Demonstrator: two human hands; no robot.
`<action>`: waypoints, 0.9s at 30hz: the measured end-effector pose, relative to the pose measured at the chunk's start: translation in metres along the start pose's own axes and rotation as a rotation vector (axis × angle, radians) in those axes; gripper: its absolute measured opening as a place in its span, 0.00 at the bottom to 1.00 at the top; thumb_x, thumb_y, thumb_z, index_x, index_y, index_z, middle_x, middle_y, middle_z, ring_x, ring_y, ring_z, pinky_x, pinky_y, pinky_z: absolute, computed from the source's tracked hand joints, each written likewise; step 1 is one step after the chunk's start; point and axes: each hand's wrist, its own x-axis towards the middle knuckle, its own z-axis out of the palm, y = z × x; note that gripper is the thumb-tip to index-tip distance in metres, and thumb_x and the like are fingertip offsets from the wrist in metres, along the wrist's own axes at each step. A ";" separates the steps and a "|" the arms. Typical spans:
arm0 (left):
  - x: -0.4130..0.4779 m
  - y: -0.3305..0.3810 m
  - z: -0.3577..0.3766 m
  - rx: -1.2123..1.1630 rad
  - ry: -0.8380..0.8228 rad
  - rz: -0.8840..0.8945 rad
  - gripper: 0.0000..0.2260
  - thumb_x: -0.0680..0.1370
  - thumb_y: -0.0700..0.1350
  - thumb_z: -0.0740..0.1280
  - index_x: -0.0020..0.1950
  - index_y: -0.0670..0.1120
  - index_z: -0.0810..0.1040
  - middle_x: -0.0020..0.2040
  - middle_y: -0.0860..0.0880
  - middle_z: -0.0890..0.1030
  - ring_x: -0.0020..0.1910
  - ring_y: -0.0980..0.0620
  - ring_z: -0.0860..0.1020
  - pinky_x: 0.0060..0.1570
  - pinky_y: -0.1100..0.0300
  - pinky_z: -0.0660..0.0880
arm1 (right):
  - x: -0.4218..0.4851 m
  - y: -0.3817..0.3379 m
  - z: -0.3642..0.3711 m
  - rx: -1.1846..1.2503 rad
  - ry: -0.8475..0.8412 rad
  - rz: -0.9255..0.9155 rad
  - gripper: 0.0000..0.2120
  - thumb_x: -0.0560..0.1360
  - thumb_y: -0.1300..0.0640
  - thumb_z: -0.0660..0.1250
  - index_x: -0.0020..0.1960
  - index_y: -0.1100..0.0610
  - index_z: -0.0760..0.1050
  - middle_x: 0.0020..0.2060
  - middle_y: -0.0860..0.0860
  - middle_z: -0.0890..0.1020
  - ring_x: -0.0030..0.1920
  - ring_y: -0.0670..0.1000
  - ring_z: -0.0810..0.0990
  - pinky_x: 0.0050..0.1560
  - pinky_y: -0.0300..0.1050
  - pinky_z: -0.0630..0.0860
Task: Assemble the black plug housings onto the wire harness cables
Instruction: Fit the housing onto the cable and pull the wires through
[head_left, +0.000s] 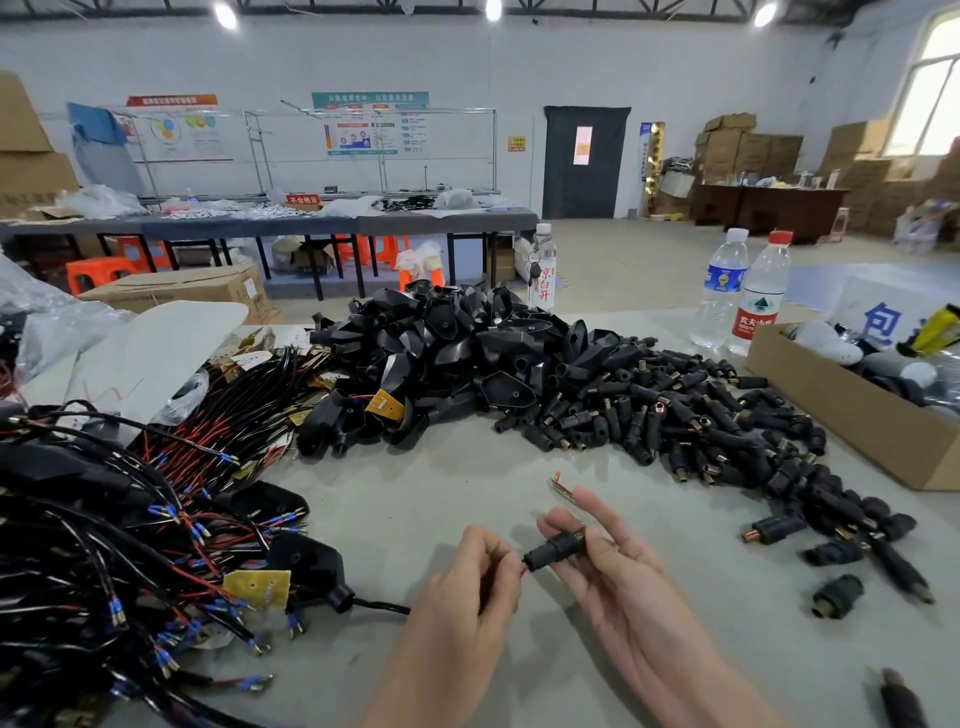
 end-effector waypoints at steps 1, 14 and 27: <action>0.000 -0.001 0.000 0.006 0.004 0.004 0.07 0.82 0.50 0.60 0.45 0.53 0.67 0.31 0.52 0.73 0.27 0.56 0.69 0.31 0.62 0.64 | 0.000 0.001 0.001 0.006 0.001 -0.002 0.15 0.82 0.67 0.55 0.62 0.62 0.77 0.54 0.64 0.83 0.56 0.57 0.84 0.49 0.48 0.83; -0.001 0.000 -0.003 0.036 0.102 0.064 0.12 0.78 0.64 0.53 0.49 0.58 0.68 0.34 0.55 0.75 0.30 0.57 0.72 0.33 0.60 0.69 | 0.003 0.006 0.001 -0.085 0.021 -0.032 0.15 0.70 0.61 0.68 0.55 0.68 0.78 0.50 0.64 0.85 0.44 0.55 0.87 0.39 0.40 0.82; 0.001 -0.002 -0.001 0.092 0.220 0.098 0.05 0.78 0.56 0.63 0.51 0.58 0.75 0.34 0.63 0.75 0.28 0.58 0.70 0.30 0.57 0.72 | -0.001 0.002 0.005 -0.004 0.014 -0.073 0.16 0.70 0.62 0.68 0.55 0.68 0.77 0.49 0.62 0.85 0.46 0.52 0.86 0.43 0.40 0.83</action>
